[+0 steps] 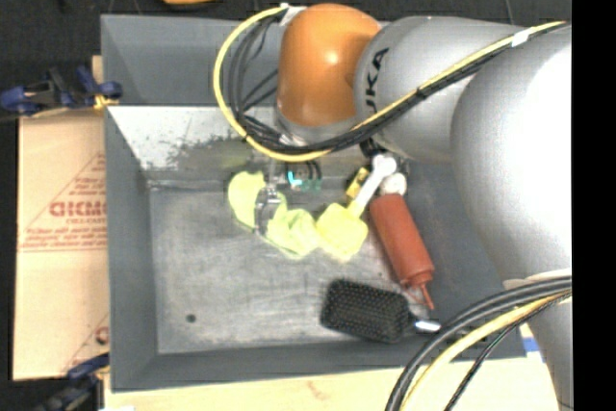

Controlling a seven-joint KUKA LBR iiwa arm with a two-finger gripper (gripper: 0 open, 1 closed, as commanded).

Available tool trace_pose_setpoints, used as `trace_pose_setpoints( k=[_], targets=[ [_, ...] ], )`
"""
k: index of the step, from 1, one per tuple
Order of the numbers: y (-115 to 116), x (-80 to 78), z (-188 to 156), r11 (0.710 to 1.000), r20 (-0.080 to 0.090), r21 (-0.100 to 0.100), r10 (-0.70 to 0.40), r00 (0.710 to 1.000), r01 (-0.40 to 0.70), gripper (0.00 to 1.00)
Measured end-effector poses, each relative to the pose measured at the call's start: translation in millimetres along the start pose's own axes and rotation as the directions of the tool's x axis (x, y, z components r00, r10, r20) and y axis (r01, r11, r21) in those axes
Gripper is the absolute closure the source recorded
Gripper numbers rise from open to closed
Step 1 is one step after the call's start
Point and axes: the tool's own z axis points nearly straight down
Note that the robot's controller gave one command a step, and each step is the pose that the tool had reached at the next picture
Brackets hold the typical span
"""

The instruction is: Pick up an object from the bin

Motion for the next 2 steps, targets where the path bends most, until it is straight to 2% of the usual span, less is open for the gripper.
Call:
trace_pose_setpoints(
  k=[1, 2],
  targets=[
    [-0.3, -2.1, -4.6, 1.000, 0.008, -0.001, 0.002, 1.000, -0.002, 0.00],
    [-26.0, -3.4, 21.4, 0.999, 0.011, -0.002, 0.048, 0.999, -0.048, 0.00]
  ],
)
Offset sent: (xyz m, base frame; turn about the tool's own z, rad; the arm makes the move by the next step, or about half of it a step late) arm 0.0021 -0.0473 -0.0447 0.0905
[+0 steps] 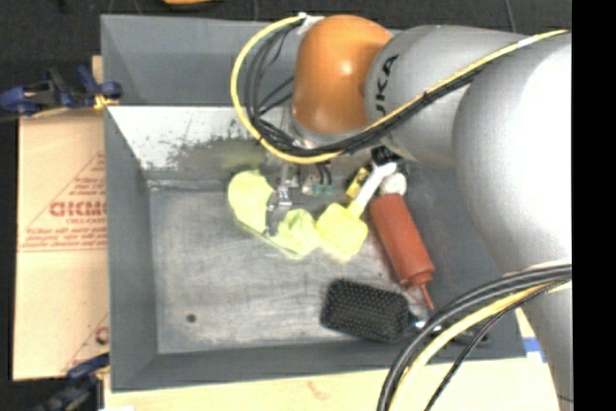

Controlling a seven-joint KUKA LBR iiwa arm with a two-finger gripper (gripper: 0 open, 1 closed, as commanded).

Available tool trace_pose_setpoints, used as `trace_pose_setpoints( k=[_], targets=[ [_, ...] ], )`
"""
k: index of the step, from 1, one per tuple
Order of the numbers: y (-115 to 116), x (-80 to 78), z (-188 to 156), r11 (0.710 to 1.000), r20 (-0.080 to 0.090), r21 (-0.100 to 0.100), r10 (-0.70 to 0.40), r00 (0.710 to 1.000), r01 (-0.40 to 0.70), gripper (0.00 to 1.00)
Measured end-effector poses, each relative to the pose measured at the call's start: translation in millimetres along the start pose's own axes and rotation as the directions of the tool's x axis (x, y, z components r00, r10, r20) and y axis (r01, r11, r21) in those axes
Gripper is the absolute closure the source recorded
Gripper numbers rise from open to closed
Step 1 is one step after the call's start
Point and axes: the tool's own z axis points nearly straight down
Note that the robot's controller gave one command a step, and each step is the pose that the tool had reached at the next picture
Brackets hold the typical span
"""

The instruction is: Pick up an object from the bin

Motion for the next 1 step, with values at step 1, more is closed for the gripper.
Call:
trace_pose_setpoints(
  k=[1],
  targets=[
    [55.7, 5.6, 44.0, 0.971, 0.000, -0.002, 0.238, 0.971, -0.238, 1.00]
  ],
)
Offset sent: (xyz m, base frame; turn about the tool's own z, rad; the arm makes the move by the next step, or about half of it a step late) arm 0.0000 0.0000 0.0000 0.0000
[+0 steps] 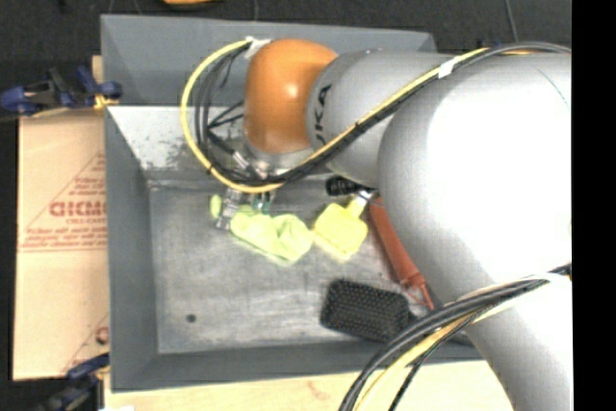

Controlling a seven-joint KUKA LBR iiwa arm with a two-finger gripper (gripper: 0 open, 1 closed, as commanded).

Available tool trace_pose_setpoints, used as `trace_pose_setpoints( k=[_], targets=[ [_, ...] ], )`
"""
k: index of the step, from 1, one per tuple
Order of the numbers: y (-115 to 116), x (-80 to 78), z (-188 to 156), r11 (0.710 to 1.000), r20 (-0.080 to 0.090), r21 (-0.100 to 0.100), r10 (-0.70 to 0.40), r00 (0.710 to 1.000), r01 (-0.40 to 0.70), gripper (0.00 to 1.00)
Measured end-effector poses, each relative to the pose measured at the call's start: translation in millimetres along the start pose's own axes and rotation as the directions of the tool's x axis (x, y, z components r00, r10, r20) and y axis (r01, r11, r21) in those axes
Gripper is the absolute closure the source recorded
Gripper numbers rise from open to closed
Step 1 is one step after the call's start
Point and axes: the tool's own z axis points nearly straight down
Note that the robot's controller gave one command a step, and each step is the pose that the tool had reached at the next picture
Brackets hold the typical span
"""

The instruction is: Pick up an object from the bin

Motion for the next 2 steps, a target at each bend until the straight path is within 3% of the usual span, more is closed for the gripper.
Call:
trace_pose_setpoints(
  k=[1, 2],
  targets=[
    [0.0, 0.0, 0.0, 1.000, 0.000, 0.000, 0.000, 1.000, 0.000, 1.00],
    [-4.2, 6.7, -45.8, 1.000, -0.009, 0.008, -0.022, 1.000, 0.022, 1.00]
  ],
)
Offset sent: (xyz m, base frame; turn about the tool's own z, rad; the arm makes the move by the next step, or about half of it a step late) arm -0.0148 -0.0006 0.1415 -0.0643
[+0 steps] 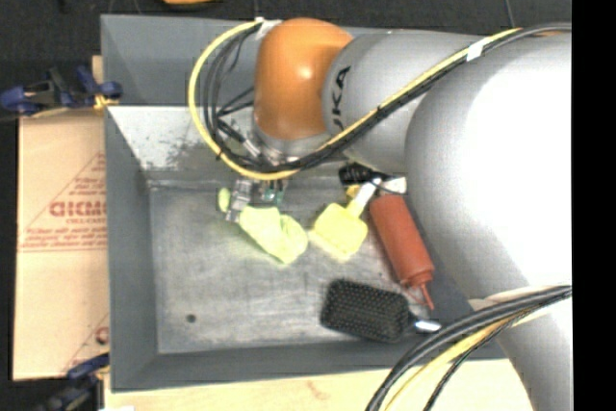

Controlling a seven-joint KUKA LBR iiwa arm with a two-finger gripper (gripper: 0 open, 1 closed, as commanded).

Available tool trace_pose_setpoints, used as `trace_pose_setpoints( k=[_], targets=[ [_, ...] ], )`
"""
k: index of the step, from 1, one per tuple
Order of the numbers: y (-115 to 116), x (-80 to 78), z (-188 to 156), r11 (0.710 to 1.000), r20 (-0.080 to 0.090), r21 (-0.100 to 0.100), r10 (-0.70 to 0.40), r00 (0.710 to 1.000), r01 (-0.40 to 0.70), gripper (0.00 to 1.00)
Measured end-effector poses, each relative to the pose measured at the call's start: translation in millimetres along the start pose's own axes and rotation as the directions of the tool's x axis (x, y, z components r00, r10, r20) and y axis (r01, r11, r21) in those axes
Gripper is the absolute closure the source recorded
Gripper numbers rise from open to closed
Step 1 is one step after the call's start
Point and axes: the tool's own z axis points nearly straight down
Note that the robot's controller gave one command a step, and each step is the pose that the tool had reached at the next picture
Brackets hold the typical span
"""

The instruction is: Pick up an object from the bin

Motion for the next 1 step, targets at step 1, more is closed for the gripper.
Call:
trace_pose_setpoints(
  k=[1],
  targets=[
    [-15.3, 4.3, -46.0, 1.000, 0.009, -0.005, 0.019, 1.000, -0.018, 1.00]
  ],
)
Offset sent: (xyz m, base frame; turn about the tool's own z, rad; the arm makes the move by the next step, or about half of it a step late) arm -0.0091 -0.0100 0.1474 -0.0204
